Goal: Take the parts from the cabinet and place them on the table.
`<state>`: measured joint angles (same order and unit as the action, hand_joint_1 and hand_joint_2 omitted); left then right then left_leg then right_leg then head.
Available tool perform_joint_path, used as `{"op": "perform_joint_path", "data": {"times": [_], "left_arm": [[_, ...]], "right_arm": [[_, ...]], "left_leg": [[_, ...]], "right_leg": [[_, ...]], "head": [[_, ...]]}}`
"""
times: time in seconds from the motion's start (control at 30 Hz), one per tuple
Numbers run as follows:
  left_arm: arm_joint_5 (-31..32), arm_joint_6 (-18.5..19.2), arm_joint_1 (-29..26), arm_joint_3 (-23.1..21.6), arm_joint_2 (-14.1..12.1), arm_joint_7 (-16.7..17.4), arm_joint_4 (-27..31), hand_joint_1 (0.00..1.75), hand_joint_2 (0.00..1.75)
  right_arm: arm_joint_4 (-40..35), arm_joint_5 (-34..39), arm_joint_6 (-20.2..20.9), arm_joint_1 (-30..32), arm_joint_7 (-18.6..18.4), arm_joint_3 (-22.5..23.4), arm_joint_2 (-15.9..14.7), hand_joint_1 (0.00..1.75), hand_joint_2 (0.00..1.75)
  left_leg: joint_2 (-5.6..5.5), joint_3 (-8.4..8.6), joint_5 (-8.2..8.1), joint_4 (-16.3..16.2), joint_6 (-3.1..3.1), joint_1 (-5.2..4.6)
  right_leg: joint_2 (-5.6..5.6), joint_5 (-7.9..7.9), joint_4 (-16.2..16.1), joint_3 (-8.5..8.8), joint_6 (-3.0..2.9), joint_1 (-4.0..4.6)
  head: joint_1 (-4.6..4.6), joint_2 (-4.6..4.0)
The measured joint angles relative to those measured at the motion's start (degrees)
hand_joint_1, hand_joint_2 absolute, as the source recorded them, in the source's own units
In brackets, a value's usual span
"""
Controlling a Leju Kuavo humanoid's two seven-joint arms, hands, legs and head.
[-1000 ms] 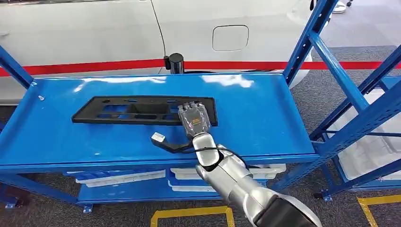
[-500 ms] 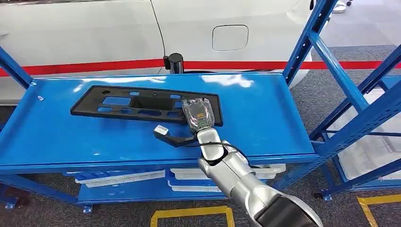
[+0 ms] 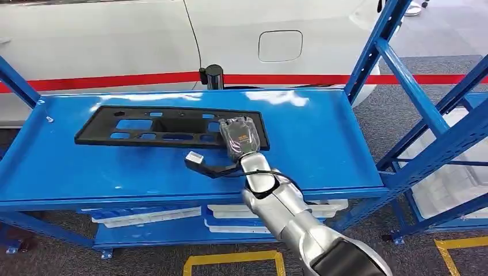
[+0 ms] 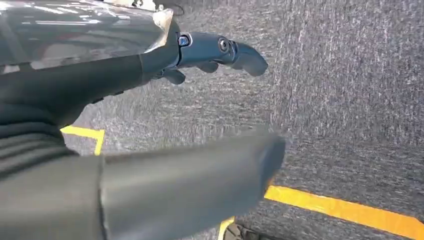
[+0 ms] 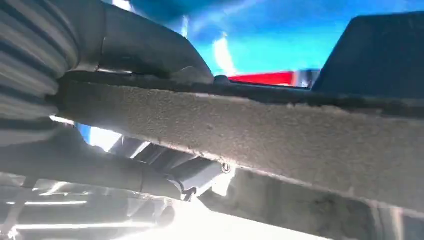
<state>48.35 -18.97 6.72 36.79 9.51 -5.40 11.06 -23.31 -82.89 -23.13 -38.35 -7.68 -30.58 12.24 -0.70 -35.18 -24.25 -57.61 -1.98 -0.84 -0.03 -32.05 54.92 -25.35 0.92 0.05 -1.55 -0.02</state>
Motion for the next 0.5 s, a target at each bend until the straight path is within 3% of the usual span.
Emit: {"op": "perform_joint_path", "data": {"times": [0.2,0.37,0.5], "left_arm": [[0.20,0.76,0.40,0.00,0.28,-0.28,0.00,0.00,1.75],[-1.03,-0.70,0.44,1.16,0.33,-1.33,0.00,0.00,1.75],[-1.05,-0.81,0.47,1.66,0.28,-1.51,0.00,0.00,1.75]], "right_arm": [[-10.92,3.11,4.20,2.60,5.80,5.62,-0.85,1.75,1.75],[-23.01,4.05,6.17,5.18,7.24,8.92,-4.04,1.75,1.75],[-27.70,4.07,6.50,6.00,7.44,10.12,-5.20,1.75,1.75]], "left_leg": [[-0.03,0.00,0.00,0.00,0.00,0.00],[0.04,-0.03,0.00,-0.01,0.00,-0.05],[0.09,0.00,0.00,-0.01,0.00,-0.04]], "right_leg": [[0.00,0.00,0.00,-0.05,0.00,-0.03],[0.01,0.00,0.00,-0.05,0.00,-0.04],[0.02,0.00,0.00,-0.05,0.01,-0.04]], "head": [[0.00,0.00],[-0.02,0.00],[-0.02,0.00]]}}
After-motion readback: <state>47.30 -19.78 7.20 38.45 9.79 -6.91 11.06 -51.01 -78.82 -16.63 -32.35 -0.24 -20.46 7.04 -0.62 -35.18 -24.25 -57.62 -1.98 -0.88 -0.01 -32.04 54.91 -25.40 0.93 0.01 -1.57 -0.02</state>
